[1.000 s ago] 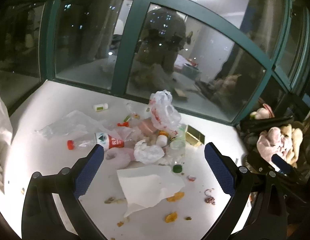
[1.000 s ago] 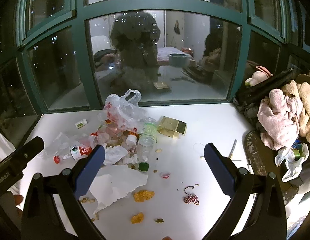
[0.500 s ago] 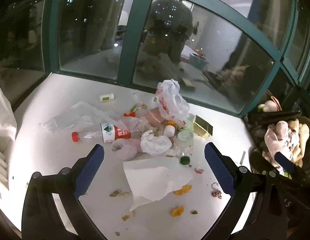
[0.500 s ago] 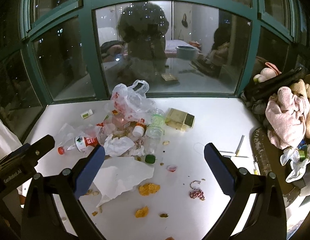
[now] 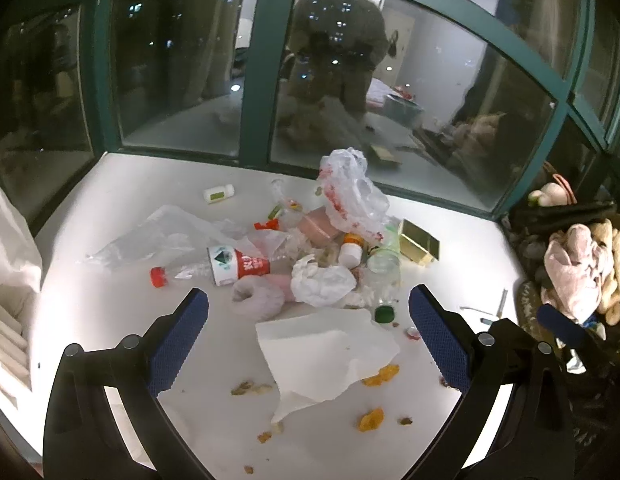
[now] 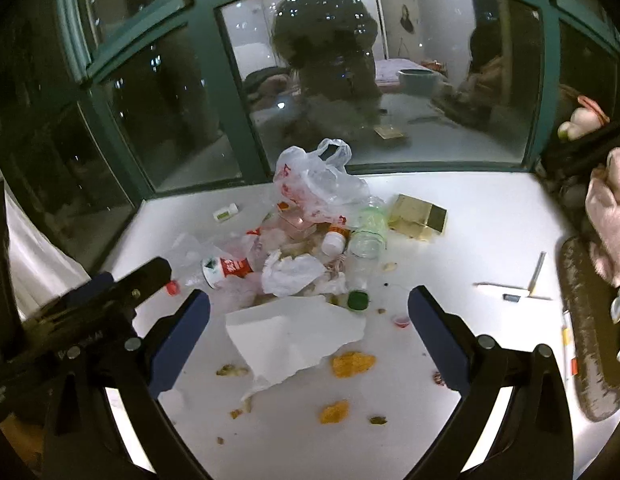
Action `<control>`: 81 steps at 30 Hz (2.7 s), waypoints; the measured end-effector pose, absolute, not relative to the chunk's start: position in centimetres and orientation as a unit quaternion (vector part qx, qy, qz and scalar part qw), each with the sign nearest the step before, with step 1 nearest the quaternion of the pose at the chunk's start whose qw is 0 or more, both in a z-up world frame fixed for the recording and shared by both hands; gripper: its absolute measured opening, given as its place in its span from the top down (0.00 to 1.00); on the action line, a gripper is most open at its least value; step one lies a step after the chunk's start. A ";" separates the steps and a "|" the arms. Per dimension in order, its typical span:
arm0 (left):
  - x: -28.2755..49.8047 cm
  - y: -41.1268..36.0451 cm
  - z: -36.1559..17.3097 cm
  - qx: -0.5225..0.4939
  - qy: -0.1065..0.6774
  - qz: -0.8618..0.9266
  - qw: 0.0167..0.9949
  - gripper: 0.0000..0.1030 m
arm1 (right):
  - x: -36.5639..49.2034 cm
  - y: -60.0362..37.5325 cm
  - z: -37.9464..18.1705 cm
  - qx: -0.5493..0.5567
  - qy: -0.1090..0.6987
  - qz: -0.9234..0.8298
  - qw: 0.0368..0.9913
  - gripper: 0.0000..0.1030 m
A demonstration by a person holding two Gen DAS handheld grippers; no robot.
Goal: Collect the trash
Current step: 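Lower the right gripper onto the white paper napkin and close on it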
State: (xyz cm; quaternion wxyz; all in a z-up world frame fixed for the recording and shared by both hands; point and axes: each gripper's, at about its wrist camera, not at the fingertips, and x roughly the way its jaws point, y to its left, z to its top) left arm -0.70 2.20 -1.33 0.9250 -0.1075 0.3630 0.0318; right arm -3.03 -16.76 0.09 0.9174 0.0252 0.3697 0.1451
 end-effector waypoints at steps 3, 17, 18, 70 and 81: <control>-0.4 2.1 -1.5 -0.103 0.371 0.040 0.922 0.05 | -2.7 -16.4 0.1 0.010 0.372 0.133 0.919 0.06; 2.6 -0.5 -6.5 0.027 0.409 0.010 0.912 0.05 | 3.2 -18.2 -6.9 -0.002 0.454 0.069 0.888 0.06; 2.5 -0.6 -7.0 0.033 0.413 0.008 0.910 0.06 | 3.0 -18.1 -7.5 0.005 0.461 0.069 0.885 0.06; 7.7 1.7 -18.3 -0.041 0.532 -0.020 0.846 0.06 | 9.0 -18.1 -19.4 0.222 0.620 0.110 0.745 0.06; 8.3 1.5 -18.8 -0.044 0.537 -0.027 0.842 0.06 | 9.3 -16.7 -20.0 0.276 0.612 0.161 0.723 0.29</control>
